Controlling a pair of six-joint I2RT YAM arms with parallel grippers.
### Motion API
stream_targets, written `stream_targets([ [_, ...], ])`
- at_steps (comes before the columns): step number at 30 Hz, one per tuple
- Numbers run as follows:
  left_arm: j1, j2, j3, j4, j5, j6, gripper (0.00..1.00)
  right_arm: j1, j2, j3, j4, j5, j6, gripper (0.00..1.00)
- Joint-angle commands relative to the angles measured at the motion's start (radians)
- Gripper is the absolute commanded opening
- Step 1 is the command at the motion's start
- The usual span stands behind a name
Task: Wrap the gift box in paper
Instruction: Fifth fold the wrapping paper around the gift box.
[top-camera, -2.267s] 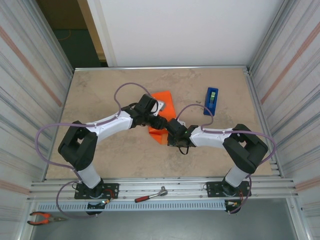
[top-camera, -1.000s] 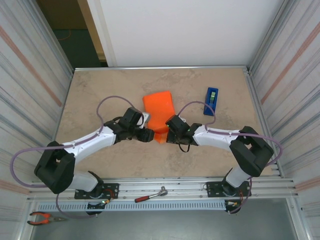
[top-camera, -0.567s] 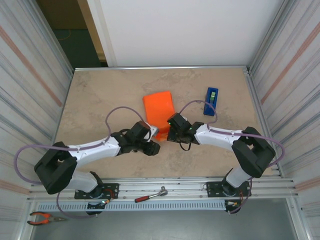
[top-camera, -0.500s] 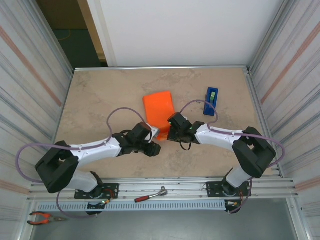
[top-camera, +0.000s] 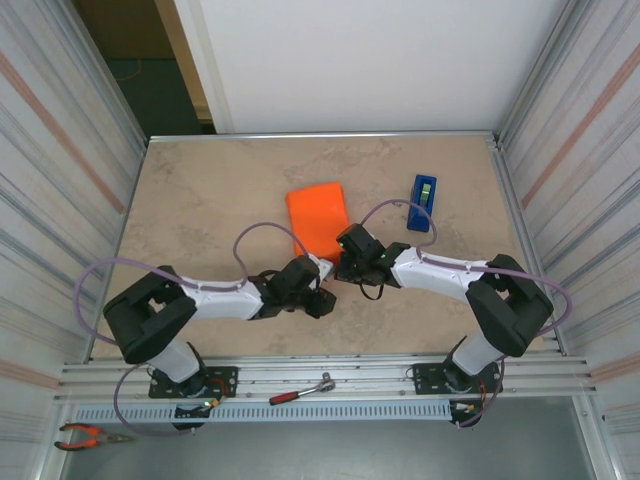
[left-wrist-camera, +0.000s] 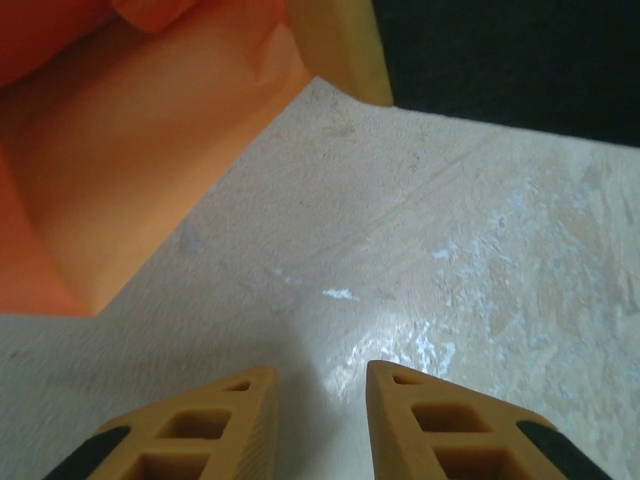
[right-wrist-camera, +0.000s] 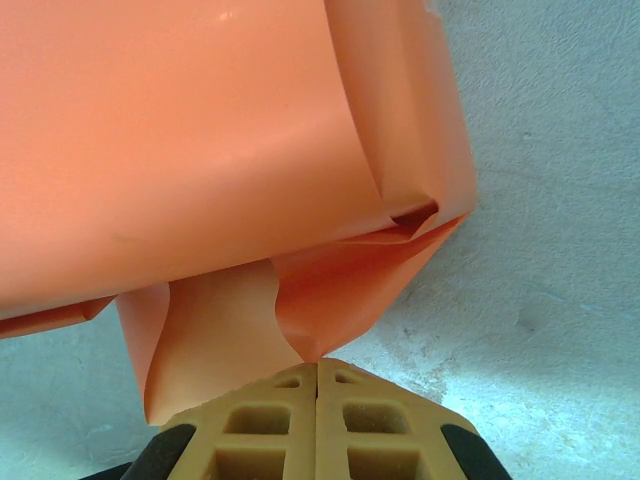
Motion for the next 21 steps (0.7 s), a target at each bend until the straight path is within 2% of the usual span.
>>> stream_targets([
  [1, -0.019, 0.036, -0.006, 0.1, -0.094, -0.007, 0.26, -0.007, -0.038, 0.018, 0.002, -0.007, 0.025, 0.0],
  [10, -0.023, 0.115, 0.017, 0.167, -0.325, -0.012, 0.23, -0.007, -0.03, 0.011, 0.018, -0.02, 0.038, 0.0],
  [16, -0.022, 0.174, 0.056, 0.175, -0.414, -0.01, 0.22, -0.007, -0.033, 0.004, 0.017, -0.029, 0.046, 0.0],
  [19, -0.017, 0.184, 0.064, 0.177, -0.441, -0.01, 0.22, -0.015, -0.053, -0.003, 0.011, -0.034, 0.046, 0.18],
  [21, -0.011, 0.181, 0.065, 0.178, -0.454, -0.011, 0.21, -0.025, -0.078, -0.017, 0.014, -0.044, 0.045, 0.25],
])
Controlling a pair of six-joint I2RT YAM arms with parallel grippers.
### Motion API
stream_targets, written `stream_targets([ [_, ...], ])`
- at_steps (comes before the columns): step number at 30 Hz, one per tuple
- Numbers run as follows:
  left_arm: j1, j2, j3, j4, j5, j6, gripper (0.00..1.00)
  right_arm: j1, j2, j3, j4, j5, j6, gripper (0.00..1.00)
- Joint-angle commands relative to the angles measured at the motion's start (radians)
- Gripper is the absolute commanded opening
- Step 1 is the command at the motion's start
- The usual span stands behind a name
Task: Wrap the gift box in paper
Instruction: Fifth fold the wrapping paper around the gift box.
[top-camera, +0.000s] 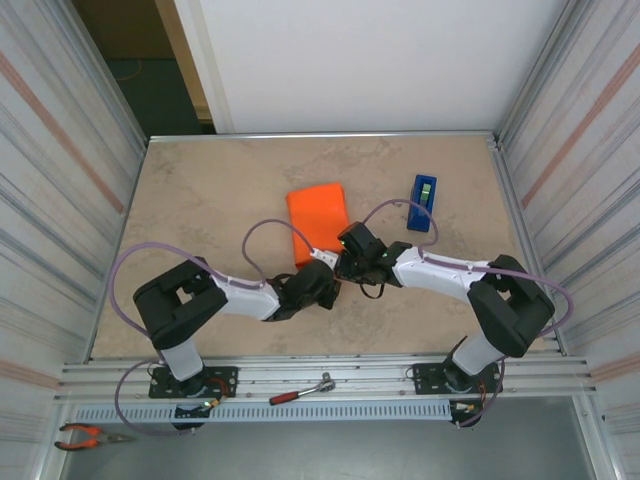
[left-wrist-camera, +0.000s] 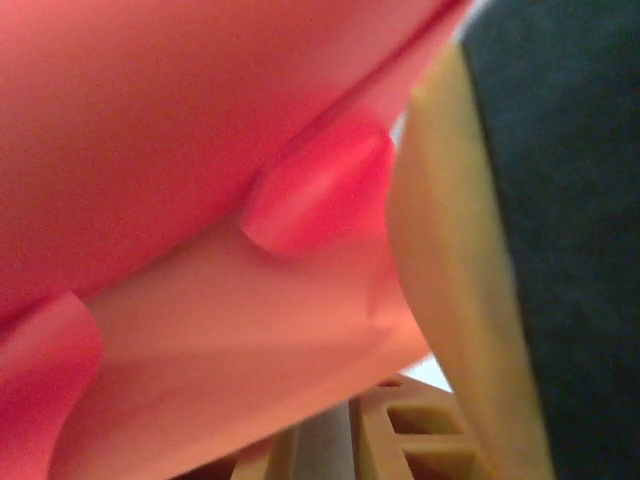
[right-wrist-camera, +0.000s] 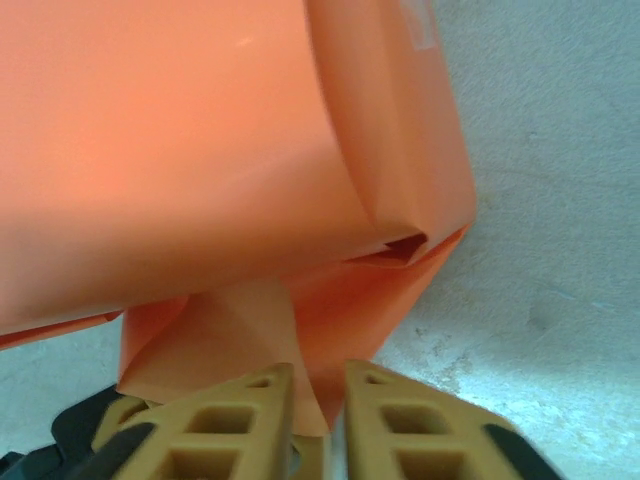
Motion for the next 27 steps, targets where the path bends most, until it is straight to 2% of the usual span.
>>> stream_targets([
  [1, 0.031, 0.024, 0.01, -0.004, -0.11, 0.002, 0.21, -0.018, -0.077, -0.02, 0.005, -0.018, 0.013, 0.28],
  [5, 0.051, 0.004, 0.006, 0.0, -0.098, -0.003, 0.21, -0.045, -0.133, -0.054, 0.004, -0.012, 0.021, 0.3],
  [9, 0.059, -0.02, 0.02, -0.023, -0.09, 0.002, 0.21, -0.064, -0.143, -0.097, 0.025, -0.018, 0.022, 0.27],
  [12, 0.069, -0.031, 0.031, -0.041, -0.083, 0.006, 0.21, -0.063, -0.126, -0.142, 0.08, -0.031, 0.026, 0.2],
  [16, 0.078, -0.048, 0.033, -0.052, -0.078, 0.012, 0.21, -0.045, -0.086, -0.207, 0.209, -0.035, 0.042, 0.01],
  [22, 0.082, -0.059, 0.036, -0.071, -0.069, 0.016, 0.21, 0.019, 0.002, -0.232, 0.371, 0.0, 0.043, 0.0],
  [27, 0.082, -0.065, 0.038, -0.08, -0.068, 0.014, 0.21, 0.034, 0.083, -0.218, 0.485, 0.029, 0.058, 0.0],
])
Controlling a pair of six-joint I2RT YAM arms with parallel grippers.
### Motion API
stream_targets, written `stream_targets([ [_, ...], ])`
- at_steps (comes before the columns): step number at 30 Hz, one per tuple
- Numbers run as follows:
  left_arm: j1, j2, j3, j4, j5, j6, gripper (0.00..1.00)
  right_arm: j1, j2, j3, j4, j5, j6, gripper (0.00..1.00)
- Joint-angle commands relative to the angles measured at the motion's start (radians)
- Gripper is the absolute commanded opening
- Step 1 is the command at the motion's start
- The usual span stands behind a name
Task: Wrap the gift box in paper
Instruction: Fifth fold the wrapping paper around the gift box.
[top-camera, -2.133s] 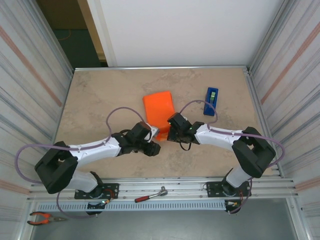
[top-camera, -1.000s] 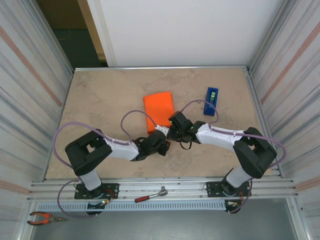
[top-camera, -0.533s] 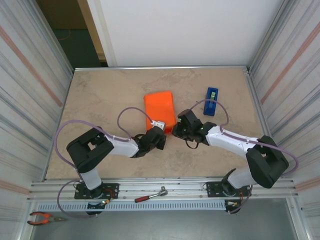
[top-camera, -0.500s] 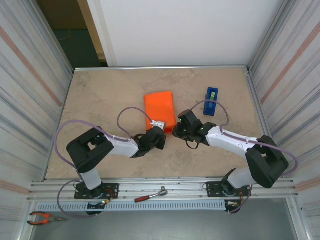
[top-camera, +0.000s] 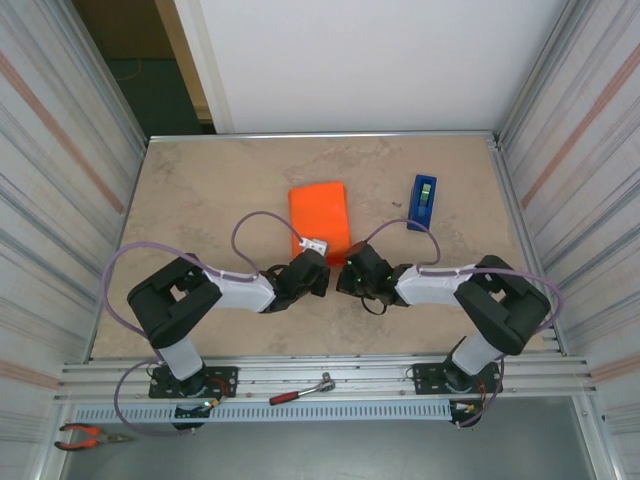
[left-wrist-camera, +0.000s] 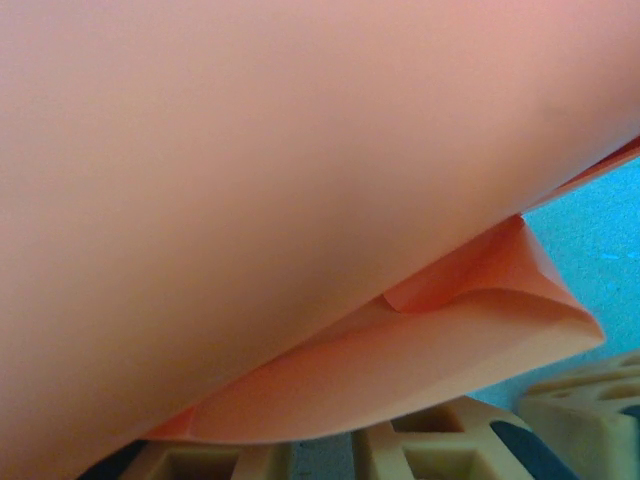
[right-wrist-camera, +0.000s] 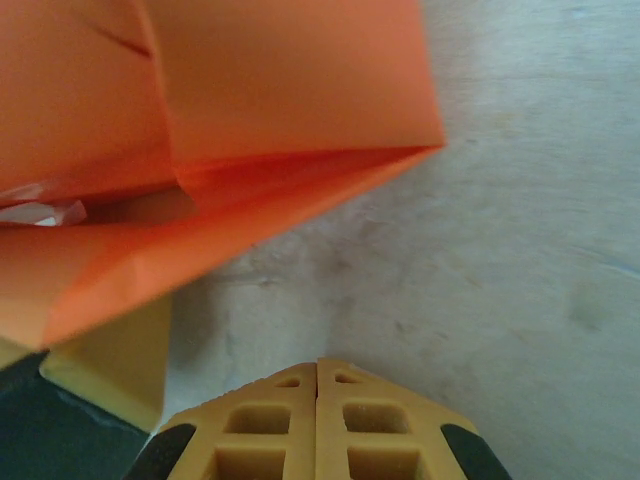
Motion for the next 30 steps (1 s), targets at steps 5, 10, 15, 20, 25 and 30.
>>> stream_targets([
  [5, 0.01, -0.069, 0.029, -0.049, -0.005, 0.021, 0.21, -0.015, 0.091, 0.027, 0.18, 0.064, 0.02, 0.0],
  [10, 0.039, -0.199, 0.025, -0.139, 0.065, 0.051, 0.23, -0.057, 0.113, 0.054, 0.186, 0.036, 0.012, 0.0],
  [15, 0.146, -0.348, 0.043, -0.247, 0.236, 0.105, 0.31, -0.085, 0.115, 0.063, 0.177, 0.001, -0.001, 0.0],
  [20, 0.231, -0.374, 0.152, -0.4, 0.372, 0.241, 0.43, -0.103, 0.121, 0.066, 0.182, -0.032, -0.008, 0.0],
  [25, 0.24, -0.316, 0.286, -0.576, 0.387, 0.431, 0.52, -0.115, 0.128, 0.08, 0.185, -0.066, -0.017, 0.0],
  [30, 0.24, -0.235, 0.368, -0.69, 0.387, 0.599, 0.59, -0.128, 0.129, 0.092, 0.181, -0.096, -0.02, 0.0],
])
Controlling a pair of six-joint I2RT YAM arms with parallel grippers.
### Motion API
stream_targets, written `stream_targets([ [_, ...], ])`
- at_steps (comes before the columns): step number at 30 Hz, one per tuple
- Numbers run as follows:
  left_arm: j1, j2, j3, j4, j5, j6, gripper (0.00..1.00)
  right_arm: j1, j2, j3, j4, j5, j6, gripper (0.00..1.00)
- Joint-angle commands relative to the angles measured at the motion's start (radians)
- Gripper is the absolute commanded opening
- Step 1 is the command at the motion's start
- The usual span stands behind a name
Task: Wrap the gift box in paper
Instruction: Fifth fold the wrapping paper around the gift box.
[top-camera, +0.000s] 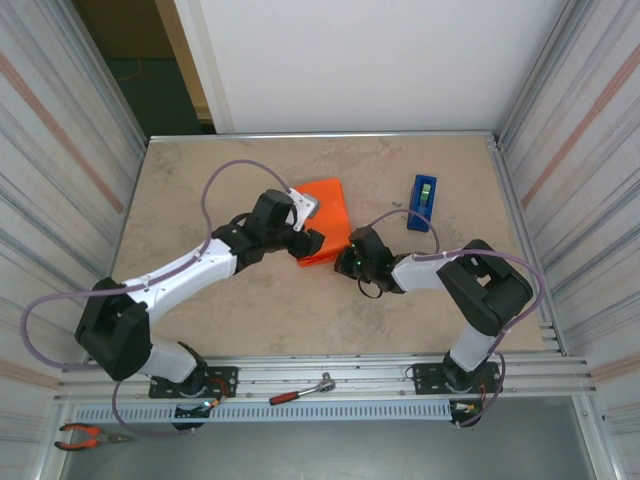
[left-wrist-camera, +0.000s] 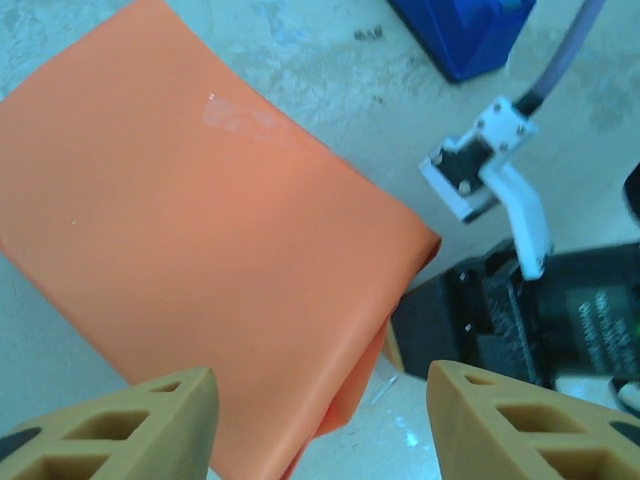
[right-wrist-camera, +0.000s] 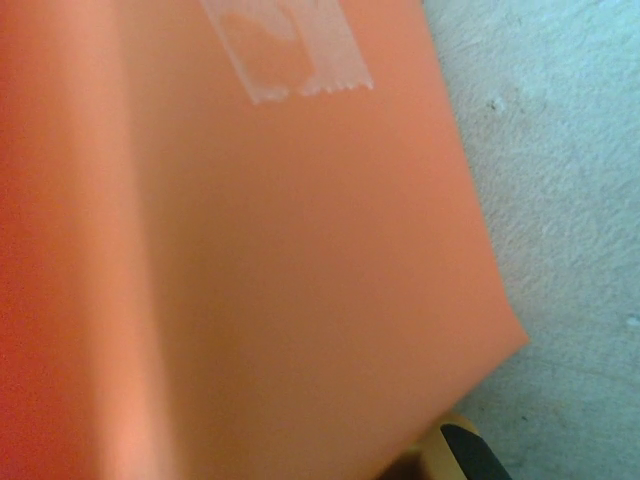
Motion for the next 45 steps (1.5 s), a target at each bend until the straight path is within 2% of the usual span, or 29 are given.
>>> stream_targets([
  [1, -0.001, 0.047, 0.042, -0.138, 0.019, 0.202, 0.6, -0.011, 0.014, 0.032, 0.012, -0.032, -0.019, 0.0],
  [9, -0.041, 0.081, -0.002, -0.05, -0.053, 0.433, 0.63, -0.026, 0.029, 0.058, 0.012, -0.071, -0.02, 0.0],
  [17, -0.138, 0.128, -0.082, 0.097, -0.24, 0.544, 0.65, -0.04, 0.031, 0.071, 0.006, -0.095, -0.02, 0.0],
  [21, -0.156, 0.16, -0.119, 0.194, -0.344, 0.569, 0.67, -0.048, 0.026, 0.07, 0.0, -0.102, -0.022, 0.0],
  [38, -0.151, 0.24, -0.147, 0.319, -0.461, 0.604, 0.69, -0.053, 0.03, 0.083, -0.011, -0.108, -0.024, 0.0],
  [42, -0.141, 0.251, -0.145, 0.321, -0.487, 0.603, 0.67, -0.055, 0.031, 0.083, -0.011, -0.108, -0.023, 0.0],
  [45, -0.132, 0.253, -0.143, 0.306, -0.473, 0.599, 0.59, -0.056, 0.026, 0.082, -0.013, -0.108, -0.023, 0.0],
])
